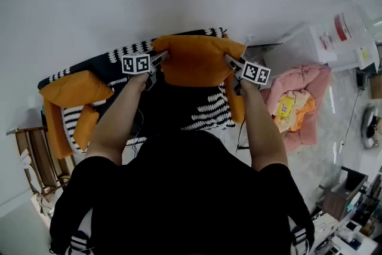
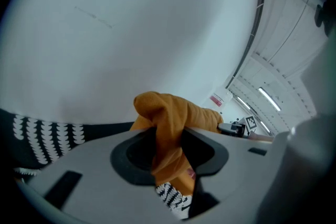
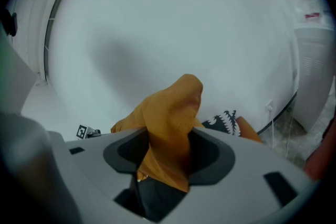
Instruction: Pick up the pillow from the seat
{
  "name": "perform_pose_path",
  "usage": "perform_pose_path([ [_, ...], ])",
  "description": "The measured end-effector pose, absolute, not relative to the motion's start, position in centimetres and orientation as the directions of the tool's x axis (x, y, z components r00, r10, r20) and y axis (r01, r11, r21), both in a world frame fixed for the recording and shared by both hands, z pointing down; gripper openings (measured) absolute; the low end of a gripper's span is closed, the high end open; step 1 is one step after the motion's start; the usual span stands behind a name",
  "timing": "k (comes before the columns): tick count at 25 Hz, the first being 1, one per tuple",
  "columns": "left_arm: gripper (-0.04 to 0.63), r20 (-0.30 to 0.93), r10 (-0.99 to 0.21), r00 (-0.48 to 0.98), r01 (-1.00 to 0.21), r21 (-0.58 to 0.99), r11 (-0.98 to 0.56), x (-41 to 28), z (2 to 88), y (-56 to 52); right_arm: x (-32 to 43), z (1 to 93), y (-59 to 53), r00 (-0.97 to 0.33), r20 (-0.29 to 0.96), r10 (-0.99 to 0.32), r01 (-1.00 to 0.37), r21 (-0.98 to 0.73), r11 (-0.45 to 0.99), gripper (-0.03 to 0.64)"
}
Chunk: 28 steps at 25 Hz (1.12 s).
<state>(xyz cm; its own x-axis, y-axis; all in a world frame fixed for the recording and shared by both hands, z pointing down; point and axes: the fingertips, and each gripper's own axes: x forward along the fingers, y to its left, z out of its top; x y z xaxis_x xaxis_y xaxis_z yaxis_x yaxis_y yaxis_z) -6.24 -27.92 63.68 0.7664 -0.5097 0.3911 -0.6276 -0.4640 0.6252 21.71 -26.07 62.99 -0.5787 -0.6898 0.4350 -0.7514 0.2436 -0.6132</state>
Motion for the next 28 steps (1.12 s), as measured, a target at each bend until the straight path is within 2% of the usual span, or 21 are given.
perform_pose_path([
  [28, 0.15, 0.305, -0.436, 0.847, -0.526, 0.603, -0.6, -6.9, 56.3, -21.9, 21.0, 55.7, -17.2, -0.545, 0.354, -0.76, -0.753, -0.605, 0.258, 0.225],
])
